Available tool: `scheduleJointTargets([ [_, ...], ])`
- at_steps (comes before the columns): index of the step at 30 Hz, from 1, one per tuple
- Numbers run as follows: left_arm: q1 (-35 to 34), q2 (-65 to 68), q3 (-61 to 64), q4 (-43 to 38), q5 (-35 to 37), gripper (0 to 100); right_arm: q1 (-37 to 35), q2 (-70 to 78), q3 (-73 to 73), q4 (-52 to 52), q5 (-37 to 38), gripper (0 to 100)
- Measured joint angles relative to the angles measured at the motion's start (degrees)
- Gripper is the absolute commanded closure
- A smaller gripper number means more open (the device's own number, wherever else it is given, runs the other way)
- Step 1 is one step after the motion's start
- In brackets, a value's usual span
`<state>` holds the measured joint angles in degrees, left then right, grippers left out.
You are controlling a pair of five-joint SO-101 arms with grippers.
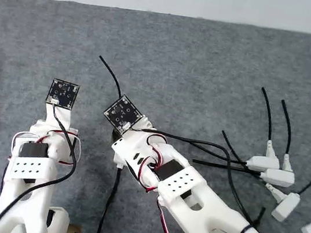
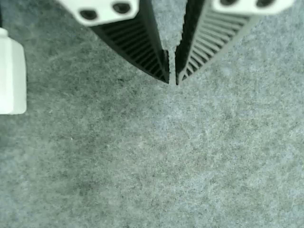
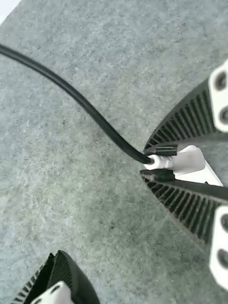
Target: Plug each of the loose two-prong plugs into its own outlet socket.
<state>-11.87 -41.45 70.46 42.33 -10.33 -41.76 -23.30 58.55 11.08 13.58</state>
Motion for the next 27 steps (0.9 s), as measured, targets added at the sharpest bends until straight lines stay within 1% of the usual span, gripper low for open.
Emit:
scheduleJointTargets([
  [5, 0.00, 0.00, 0.00, 0.00, 0.00, 98, 0.00, 0.70, -0.35, -0.53, 0.00, 99.0],
  [13, 0.00, 0.00, 0.00, 0.00, 0.00, 98, -1.32, 9.76, -5.45, -2.90, 0.70, 99.0],
  [27, 0.00, 0.00, 0.00, 0.00, -0.26, 98, -0.09, 10.11, -6.07, -2.37, 1.05, 99.0],
])
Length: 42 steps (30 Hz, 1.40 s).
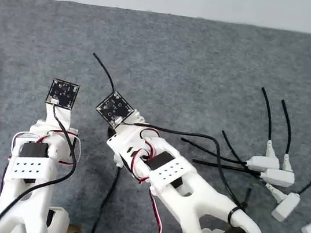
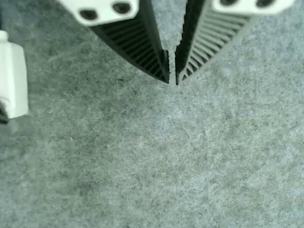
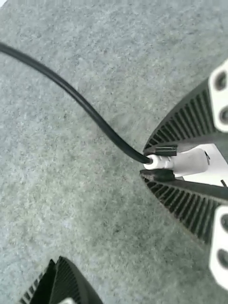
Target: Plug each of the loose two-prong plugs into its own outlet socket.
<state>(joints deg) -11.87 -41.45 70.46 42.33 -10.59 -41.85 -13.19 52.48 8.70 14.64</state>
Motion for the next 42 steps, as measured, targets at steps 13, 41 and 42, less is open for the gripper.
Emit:
scheduleJointTargets([
  [13, 0.00, 0.00, 0.00, 0.00, -0.44, 98, 1.93, -0.26, 2.11, -0.44, 0.00, 99.0],
  [41, 8.26, 0.18, 1.76, 0.00, -3.25, 98, 4.22, -49.23, 19.78, 35.16, -5.89, 99.1],
  [42, 9.58, 0.18, 1.76, 0.09, -1.93, 98, 5.54, -49.23, 19.87, 35.16, -5.89, 99.1],
])
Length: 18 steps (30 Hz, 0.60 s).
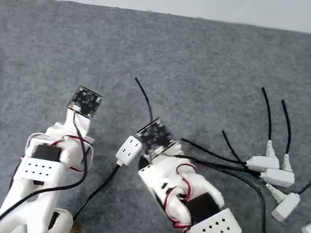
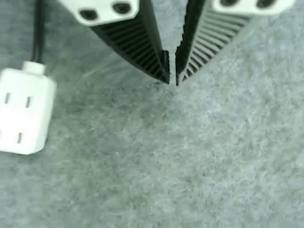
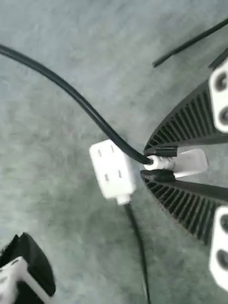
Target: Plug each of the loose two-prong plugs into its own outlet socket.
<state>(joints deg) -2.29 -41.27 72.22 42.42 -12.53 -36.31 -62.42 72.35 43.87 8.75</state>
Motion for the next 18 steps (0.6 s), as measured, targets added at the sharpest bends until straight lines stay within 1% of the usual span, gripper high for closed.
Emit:
scheduleJointTargets([
  [5, 10.55, 0.09, -2.64, 7.56, 8.18, 97, 7.03, 0.00, 0.00, 0.00, -2.81, 99.1],
  [7, 14.42, 0.09, -4.40, 9.14, 11.25, 91, 9.41, 0.00, 0.00, 0.00, -3.34, 99.1],
  [9, 16.35, 0.09, -5.45, 9.49, 13.27, 83, 11.34, 0.00, 0.00, 0.00, -3.52, 99.1],
  [11, 17.85, 1.49, -6.33, 9.49, 13.98, 78, 12.75, 0.44, 0.00, 0.00, -3.52, 99.1],
  [12, 18.46, 2.73, -6.86, 9.49, 14.15, 77, 13.01, 1.41, -0.09, 0.00, -3.52, 99.1],
  [14, 19.60, 5.89, -8.44, 9.49, 14.15, 78, 12.92, 3.96, -0.09, 0.00, -3.52, 99.1],
  [18, 20.40, 14.95, -13.54, 9.49, 10.90, 78, 13.01, 10.73, -2.99, 0.00, -3.60, 99.1],
])
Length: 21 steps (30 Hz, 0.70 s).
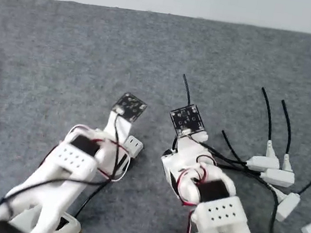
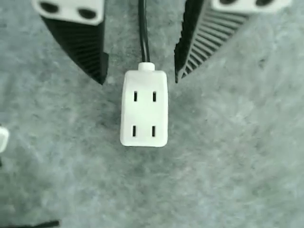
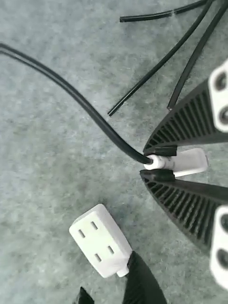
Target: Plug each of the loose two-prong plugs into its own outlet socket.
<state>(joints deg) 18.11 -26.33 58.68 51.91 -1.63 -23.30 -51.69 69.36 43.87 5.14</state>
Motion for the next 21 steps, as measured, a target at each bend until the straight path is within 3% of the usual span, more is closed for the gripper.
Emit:
scheduleJointTargets([
  [8, 0.00, 22.95, -13.80, 0.70, -5.10, 78, 0.44, 5.01, -1.93, 0.00, 0.00, 99.1],
  [13, 0.00, 31.03, -21.63, 6.86, -4.84, 79, 0.35, 5.01, -1.93, 0.00, 0.00, 99.1],
  [18, -0.53, 36.31, -28.13, 13.10, 6.33, 92, 0.35, 5.01, -1.93, 0.00, 0.00, 99.1],
  [21, -1.32, 37.89, -30.15, 14.68, 15.38, 94, 0.35, 5.01, -1.93, 0.00, 0.00, 99.1],
])
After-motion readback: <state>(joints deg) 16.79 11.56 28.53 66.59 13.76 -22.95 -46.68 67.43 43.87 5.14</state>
